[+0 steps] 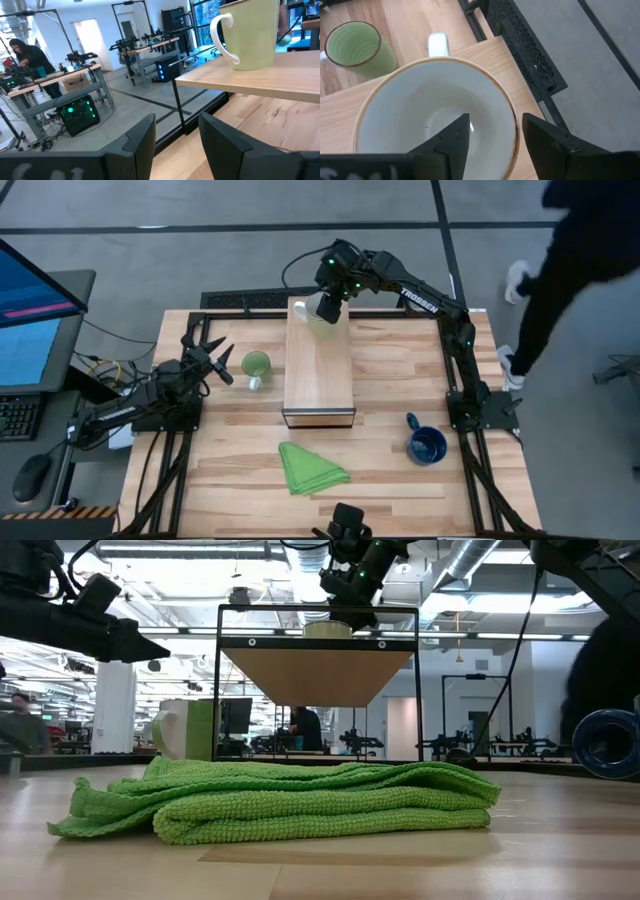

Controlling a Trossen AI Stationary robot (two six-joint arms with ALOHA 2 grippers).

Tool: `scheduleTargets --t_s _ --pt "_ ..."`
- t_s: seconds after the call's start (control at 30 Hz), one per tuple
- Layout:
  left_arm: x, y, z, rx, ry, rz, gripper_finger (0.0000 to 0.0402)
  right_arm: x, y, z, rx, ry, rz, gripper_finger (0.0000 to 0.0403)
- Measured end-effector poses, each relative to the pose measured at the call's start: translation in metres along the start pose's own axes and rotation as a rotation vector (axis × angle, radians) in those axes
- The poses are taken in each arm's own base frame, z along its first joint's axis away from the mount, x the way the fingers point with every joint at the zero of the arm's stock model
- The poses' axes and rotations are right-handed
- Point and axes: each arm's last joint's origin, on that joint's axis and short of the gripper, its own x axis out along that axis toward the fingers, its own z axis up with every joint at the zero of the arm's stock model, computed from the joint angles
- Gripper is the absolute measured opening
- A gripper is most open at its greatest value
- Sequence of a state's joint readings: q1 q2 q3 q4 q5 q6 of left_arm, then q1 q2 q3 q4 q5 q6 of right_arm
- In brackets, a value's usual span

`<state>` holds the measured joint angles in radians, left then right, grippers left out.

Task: Stack small to large cups/mugs on shelf
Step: Put the green mug on the shelf

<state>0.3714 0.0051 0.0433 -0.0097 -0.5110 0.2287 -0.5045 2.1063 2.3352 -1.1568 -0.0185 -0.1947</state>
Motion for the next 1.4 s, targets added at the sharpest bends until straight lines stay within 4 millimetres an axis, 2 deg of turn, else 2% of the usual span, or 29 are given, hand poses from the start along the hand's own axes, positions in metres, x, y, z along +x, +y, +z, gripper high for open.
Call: scheduleTargets --t_s 0.13,0.27,0.47,0.67,0.97,1.2,1.4 --pt "0.000 0.000 0.000 0.000 0.000 0.000 0.0144 -0.001 0.000 0.000 -0.034 -0.001 -0.003 0.0210" --pt "0.000 0.000 0.000 0.000 0.000 0.000 0.0144 -0.012 0.003 0.003 -0.057 -0.023 -0.067 0.0213" --pt "0.000 0.000 0.000 0.000 0.000 0.000 0.0144 -0.045 0.005 0.005 -0.061 -0.089 -0.114 0.0212" --pt "0.000 0.000 0.000 0.000 0.000 0.000 0.0144 -0.089 0.012 0.003 -0.050 -0.172 -0.120 0.0213" --pt "0.000 0.000 0.000 -0.003 0.000 0.000 0.0144 -0.145 0.016 -0.021 0.016 -0.147 -0.110 0.0208" --pt "0.000 0.000 -0.001 -0.007 0.009 -0.002 0.0144 -0.182 0.030 -0.033 -0.005 -0.204 -0.149 0.0210" --pt "0.000 0.000 -0.001 -0.030 0.010 -0.009 0.0144 -0.192 0.038 -0.067 0.044 -0.185 -0.266 0.0210"
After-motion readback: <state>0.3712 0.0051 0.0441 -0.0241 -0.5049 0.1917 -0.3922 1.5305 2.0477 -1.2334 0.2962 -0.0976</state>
